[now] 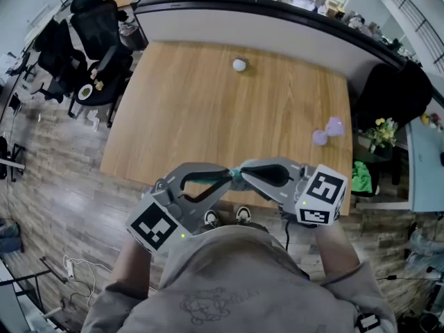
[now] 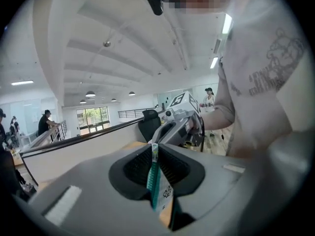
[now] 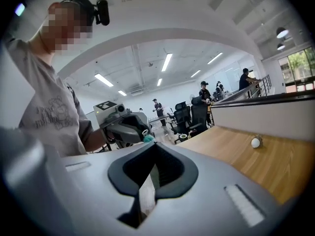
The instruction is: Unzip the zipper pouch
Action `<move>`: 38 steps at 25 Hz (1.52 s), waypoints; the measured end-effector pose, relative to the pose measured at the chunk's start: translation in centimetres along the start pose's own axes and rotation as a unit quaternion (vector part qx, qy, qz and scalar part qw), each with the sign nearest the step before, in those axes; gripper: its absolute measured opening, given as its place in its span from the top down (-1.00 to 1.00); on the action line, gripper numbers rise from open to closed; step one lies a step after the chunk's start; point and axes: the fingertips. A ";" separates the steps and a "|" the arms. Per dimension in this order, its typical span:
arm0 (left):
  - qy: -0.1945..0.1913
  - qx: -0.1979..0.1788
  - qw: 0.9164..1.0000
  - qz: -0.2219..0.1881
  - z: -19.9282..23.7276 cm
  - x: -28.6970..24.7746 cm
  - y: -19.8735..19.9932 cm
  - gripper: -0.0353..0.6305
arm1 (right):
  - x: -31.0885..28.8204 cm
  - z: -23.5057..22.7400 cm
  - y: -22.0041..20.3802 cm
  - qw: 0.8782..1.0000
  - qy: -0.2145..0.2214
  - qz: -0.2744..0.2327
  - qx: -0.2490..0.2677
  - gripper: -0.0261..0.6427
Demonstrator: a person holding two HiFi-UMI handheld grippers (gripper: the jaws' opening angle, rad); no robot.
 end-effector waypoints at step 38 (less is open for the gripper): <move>0.051 0.082 0.995 0.040 2.7 6.3 -2.4 0.79 | -2.7 2.1 0.9 0.996 0.055 -0.013 0.071 0.40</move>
Point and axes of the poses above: the fingertips, and each gripper's own axes: x backward along the fingers, z to its left, y out of its top, and after that the axes turned 4 degrees about -z, right-handed
